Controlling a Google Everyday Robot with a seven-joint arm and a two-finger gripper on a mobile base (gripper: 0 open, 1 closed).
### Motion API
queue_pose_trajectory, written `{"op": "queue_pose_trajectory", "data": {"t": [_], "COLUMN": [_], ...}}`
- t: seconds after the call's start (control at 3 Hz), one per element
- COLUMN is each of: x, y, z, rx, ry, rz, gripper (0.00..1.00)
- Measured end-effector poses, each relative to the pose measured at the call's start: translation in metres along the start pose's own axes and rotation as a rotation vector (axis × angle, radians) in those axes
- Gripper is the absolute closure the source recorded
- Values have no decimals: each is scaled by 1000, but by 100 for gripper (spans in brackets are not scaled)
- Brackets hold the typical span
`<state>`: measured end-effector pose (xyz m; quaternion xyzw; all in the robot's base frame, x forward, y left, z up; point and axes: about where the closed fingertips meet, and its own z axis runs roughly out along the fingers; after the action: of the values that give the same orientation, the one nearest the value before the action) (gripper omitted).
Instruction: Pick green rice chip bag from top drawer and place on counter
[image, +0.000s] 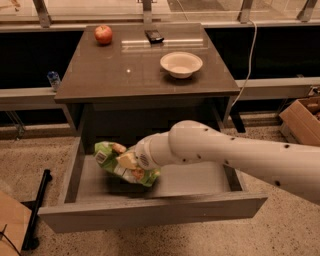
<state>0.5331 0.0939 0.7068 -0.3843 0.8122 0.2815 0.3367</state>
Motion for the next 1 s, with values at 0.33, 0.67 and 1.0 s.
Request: {"op": "queue_pose_trajectory", "data": {"t": [0.33,0.67,1.0], "x": [-40,-97,-148], "y": [-20,-41,-80], "z": [-63,-130,-168], "rx": [26,97,184], "ry": [-73,-85,-80], "rz": [-98,-245,-353], "gripper": [100,100,100]}}
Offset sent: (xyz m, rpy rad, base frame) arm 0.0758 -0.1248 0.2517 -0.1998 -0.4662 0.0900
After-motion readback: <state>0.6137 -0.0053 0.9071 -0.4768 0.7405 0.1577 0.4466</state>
